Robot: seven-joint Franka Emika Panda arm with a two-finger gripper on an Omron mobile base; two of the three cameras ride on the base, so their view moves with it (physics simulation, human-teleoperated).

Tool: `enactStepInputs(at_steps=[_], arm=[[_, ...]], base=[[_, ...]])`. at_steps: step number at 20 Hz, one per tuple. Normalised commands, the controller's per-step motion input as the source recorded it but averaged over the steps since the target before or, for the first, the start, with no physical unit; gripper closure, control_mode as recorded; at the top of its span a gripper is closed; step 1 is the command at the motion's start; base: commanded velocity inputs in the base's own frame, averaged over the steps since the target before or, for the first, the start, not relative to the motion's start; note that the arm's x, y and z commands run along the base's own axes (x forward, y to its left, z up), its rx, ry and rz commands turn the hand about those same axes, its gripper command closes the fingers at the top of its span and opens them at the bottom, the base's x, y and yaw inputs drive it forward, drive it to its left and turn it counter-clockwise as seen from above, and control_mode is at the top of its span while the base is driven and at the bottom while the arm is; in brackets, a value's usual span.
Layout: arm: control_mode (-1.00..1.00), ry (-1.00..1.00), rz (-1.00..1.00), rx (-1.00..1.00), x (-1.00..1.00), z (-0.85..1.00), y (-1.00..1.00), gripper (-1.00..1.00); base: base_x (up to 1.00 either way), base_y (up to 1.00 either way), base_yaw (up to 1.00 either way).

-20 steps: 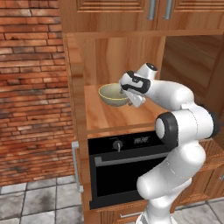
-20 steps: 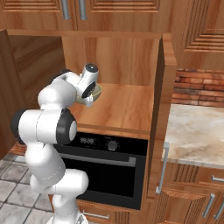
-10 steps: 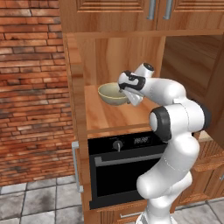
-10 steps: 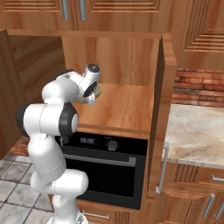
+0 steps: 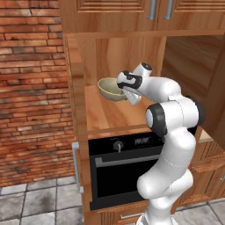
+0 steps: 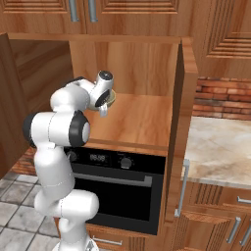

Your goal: Retrieve the bowl from the cabinet, then place the raw meat into the bowl to avoid contamination.

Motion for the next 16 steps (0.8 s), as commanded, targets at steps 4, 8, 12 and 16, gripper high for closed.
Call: enactStepInputs(at_steps=[4, 8, 12, 16], arm=[[-1.0, 0.01, -0.02, 0.0, 0.08, -0.19, 0.04, 1.0], [-1.0, 0.0, -0.03, 0.0, 0.0, -0.11, 0.02, 1.0], [-1.0, 0.0, -0.07, 0.0, -0.13, 0.0, 0.0, 1.0], [-1.0, 0.0, -0.1, 0.0, -0.33, 0.0, 0.0, 1.0]], base=[[0.0, 0.0, 0.0], [0.0, 0.0, 0.0], [0.0, 0.0, 0.0], [0.0, 0.0, 0.0]])
